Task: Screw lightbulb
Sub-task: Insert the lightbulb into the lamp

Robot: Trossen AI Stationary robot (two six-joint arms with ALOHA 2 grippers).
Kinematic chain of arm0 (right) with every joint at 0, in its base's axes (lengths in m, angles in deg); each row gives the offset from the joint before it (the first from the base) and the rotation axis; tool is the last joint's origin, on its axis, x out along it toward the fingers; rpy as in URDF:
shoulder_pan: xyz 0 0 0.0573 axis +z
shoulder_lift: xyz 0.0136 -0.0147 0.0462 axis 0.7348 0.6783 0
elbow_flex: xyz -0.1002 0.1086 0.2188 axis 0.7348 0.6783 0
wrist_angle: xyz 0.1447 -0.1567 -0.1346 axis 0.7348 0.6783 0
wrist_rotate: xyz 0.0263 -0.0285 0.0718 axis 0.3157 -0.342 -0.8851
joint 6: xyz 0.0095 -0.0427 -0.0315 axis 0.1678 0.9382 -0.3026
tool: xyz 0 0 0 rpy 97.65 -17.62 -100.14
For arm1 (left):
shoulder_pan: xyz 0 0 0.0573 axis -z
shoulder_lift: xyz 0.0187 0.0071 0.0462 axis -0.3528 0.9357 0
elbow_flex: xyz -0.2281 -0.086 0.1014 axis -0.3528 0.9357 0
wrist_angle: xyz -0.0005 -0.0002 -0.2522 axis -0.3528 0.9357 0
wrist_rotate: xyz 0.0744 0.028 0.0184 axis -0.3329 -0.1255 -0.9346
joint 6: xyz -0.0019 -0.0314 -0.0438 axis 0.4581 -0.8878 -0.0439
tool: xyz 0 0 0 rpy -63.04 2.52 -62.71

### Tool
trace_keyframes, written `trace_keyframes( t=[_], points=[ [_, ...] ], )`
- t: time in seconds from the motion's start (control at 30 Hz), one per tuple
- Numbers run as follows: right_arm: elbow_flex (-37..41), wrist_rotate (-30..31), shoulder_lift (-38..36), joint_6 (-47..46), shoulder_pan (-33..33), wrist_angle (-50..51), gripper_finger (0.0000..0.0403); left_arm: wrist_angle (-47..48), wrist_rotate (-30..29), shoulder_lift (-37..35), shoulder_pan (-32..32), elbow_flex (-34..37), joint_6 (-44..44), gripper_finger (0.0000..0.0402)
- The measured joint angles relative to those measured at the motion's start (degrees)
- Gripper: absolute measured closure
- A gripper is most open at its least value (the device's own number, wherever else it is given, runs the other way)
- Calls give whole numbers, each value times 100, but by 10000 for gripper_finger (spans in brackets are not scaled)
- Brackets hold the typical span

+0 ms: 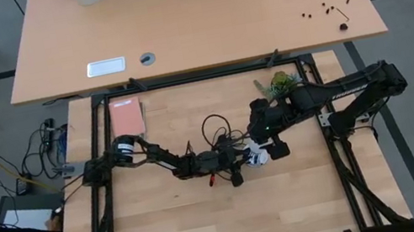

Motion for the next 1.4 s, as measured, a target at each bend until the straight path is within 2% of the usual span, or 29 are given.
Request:
trace_keyframes(
  t=[0.2, 0.33, 0.5, 0.63, 0.87, 1.17, 1.3, 1.4],
  points=[
    [-158, 0, -2, -2, 0, 71, 29, -2, 1, 0, 0, 0, -245, 295],
    [-178, 0, 0, -4, 0, 152, 29, -2, 65, -2, 23, 0, -279, 271],
    [-178, 4, 0, -50, 0, 272, 30, 591, 98, -432, 68, 3, -253, 231],
    [-178, 7, 0, -61, 0, 266, 30, 1079, 101, -625, 66, -2, -331, 216],
    [-178, 17, 0, -24, -23, 256, 30, 935, 133, -588, 61, -2, -430, 189],
    [-178, 22, 0, -26, -42, 168, 30, 816, 149, -502, 61, -2, -245, 99],
    [-176, 22, 0, -48, -42, 168, 30, 341, 160, -239, 61, -2, -237, 68],
    [-176, 22, 0, -61, -46, 148, 30, -52, 133, 18, 42, -91, -93, 61]
  ],
)
